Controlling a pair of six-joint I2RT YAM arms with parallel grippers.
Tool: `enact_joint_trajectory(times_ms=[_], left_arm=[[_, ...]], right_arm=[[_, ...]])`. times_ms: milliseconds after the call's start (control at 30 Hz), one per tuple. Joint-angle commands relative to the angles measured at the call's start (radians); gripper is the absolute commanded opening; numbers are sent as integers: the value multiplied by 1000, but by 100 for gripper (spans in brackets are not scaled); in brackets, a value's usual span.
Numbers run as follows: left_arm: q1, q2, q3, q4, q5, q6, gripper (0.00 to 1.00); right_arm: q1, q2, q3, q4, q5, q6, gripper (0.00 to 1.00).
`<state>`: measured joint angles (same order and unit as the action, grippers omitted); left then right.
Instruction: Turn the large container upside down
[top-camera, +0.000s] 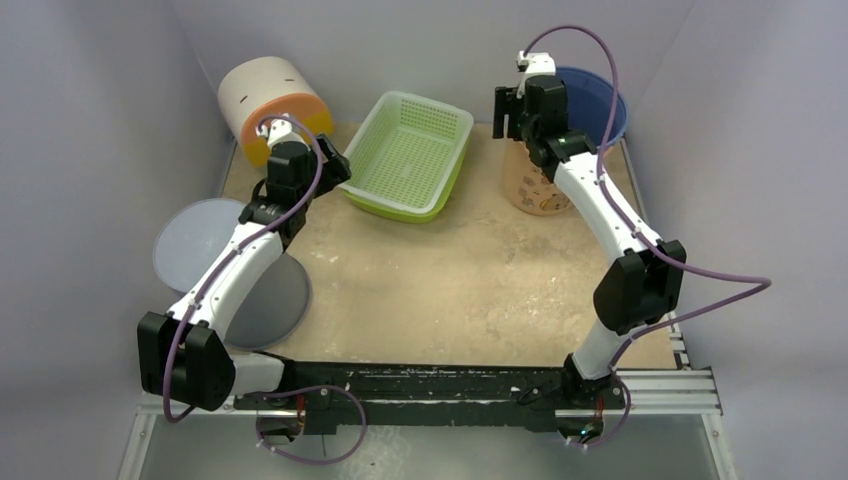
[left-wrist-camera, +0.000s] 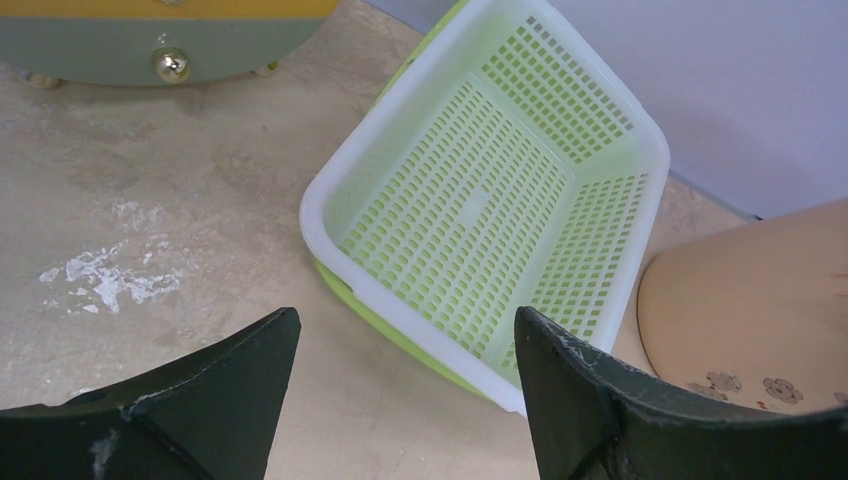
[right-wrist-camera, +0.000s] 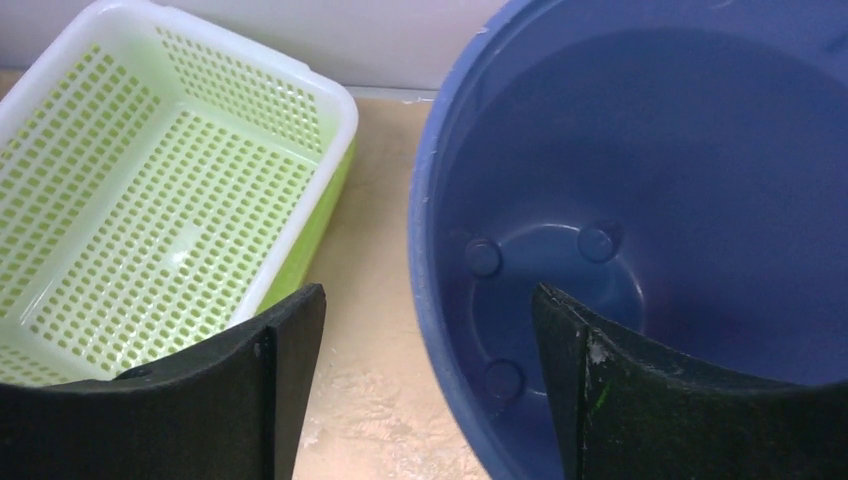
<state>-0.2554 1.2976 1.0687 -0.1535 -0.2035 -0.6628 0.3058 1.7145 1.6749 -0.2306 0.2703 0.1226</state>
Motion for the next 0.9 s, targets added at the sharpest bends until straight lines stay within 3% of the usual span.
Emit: enact_joint_trajectory(times_ms=[0, 100, 200, 267, 400, 633, 867], left_arm=[[2, -23, -1, 59, 19, -7, 76], [3, -23, -3, 60, 25, -8, 76], [2, -23, -10, 66, 34, -12, 76], [2, -20, -12, 67, 39, -13, 76], [1, -15, -10, 65, 47, -12, 76], [1, 6, -1, 87, 102, -29, 76], [-78, 47, 40, 284, 263, -101, 76]], right_arm=[[-26, -46, -8, 54, -10, -5, 75], [-32, -43, -13, 56, -8, -11, 63], [-38, -36, -18, 57, -12, -13, 39], [-40, -31, -19, 55, -21, -14, 36], [-45, -30, -7, 43, 6, -18, 0], [-44, -98, 145, -30, 64, -74, 0], [-43, -174, 83, 26, -32, -72, 0]])
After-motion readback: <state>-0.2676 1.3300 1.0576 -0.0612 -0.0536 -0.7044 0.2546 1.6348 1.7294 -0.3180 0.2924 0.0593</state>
